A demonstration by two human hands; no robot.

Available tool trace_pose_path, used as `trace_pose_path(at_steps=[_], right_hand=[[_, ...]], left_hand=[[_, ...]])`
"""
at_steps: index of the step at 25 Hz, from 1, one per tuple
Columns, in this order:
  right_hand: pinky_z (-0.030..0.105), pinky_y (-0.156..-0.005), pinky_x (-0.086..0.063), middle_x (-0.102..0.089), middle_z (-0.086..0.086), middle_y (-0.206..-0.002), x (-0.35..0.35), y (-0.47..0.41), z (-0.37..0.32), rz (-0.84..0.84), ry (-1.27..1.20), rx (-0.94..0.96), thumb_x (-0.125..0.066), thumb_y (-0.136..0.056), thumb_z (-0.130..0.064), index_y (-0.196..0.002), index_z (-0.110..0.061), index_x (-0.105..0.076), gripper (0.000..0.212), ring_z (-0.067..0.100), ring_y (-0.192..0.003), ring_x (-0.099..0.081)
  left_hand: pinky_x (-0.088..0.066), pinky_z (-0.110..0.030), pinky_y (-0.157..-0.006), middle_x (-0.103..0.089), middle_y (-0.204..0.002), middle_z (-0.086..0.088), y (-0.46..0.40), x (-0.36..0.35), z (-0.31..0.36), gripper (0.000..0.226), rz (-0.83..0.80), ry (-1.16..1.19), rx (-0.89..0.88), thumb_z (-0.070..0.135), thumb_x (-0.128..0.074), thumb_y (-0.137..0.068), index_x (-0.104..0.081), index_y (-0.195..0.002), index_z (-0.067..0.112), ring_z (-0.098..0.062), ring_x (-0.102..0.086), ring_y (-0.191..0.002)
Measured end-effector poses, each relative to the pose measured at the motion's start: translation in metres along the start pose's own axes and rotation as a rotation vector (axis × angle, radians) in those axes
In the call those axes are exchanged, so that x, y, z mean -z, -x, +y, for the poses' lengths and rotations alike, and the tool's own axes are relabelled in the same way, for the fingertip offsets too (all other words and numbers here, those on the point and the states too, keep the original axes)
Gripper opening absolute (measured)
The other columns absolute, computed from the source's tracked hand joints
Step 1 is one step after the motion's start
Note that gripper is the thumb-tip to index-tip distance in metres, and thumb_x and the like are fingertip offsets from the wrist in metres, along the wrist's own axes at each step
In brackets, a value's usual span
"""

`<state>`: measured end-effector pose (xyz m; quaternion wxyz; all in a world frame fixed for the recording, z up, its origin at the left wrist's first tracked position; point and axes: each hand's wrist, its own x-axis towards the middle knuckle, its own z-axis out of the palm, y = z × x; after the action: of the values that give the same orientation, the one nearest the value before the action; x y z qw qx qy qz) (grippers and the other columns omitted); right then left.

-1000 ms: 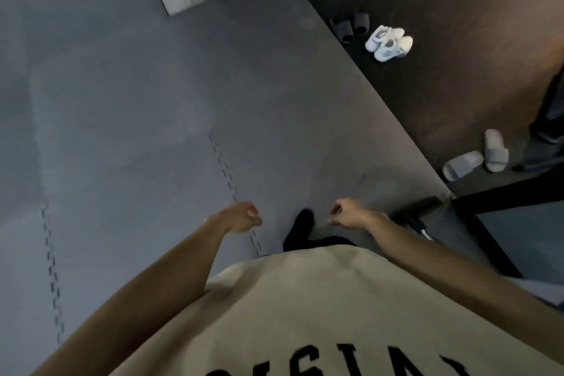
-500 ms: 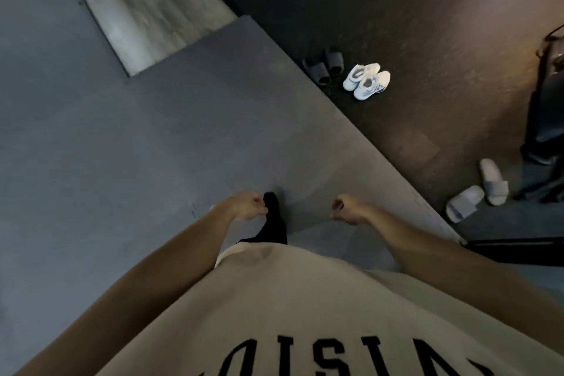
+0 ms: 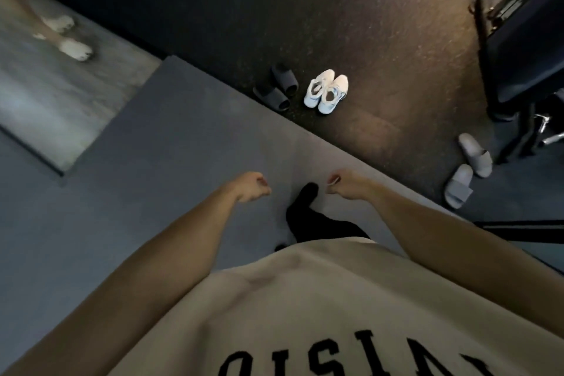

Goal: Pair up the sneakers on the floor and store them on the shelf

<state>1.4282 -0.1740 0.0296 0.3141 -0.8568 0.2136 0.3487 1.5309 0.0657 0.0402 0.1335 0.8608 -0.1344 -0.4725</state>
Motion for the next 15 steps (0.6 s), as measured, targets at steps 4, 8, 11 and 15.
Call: trace_pose_path(at_steps=[4, 8, 11, 15], right_hand=[[0.03, -0.086, -0.046, -0.063, 0.011, -0.119, 0.058, -0.071, -0.023, 0.009, -0.05, -0.039, -0.068, -0.086, -0.029, -0.116, -0.011, -0.063, 0.036, 0.022, -0.095, -0.055], [0.027, -0.08, -0.046, -0.062, 0.012, -0.12, 0.133, -0.122, -0.04, -0.013, -0.103, -0.078, -0.066, -0.088, -0.028, -0.12, -0.008, -0.062, 0.037, 0.022, -0.093, -0.056], [0.03, -0.081, -0.047, -0.059, 0.013, -0.121, 0.191, -0.158, -0.045, 0.016, -0.139, -0.117, -0.063, -0.09, -0.028, -0.121, -0.005, -0.059, 0.039, 0.026, -0.1, -0.057], [0.041, -0.096, -0.048, -0.061, 0.016, -0.125, 0.254, -0.204, -0.053, 0.109, -0.217, -0.127, -0.055, -0.091, -0.017, -0.117, -0.004, -0.062, 0.03, 0.033, -0.111, -0.058]], left_hand=[[-0.045, -0.031, -0.093, -0.06, -0.128, -0.011, -0.077, 0.08, 0.028, 0.039, -0.004, -0.061, -0.013, 0.031, -0.063, -0.092, -0.06, -0.124, 0.008, -0.028, -0.057, -0.116], [-0.044, -0.03, -0.092, -0.059, -0.13, -0.01, -0.137, 0.155, 0.074, 0.04, -0.012, -0.137, -0.05, 0.034, -0.061, -0.092, -0.058, -0.125, 0.011, -0.027, -0.056, -0.118], [-0.043, -0.03, -0.091, -0.058, -0.131, -0.01, -0.187, 0.207, 0.11, 0.042, -0.013, -0.15, -0.063, 0.036, -0.062, -0.092, -0.056, -0.127, 0.013, -0.028, -0.055, -0.118], [-0.043, -0.032, -0.094, -0.057, -0.131, -0.01, -0.253, 0.27, 0.16, 0.044, -0.013, -0.227, -0.106, 0.033, -0.064, -0.09, -0.056, -0.127, 0.012, -0.027, -0.055, -0.119]])
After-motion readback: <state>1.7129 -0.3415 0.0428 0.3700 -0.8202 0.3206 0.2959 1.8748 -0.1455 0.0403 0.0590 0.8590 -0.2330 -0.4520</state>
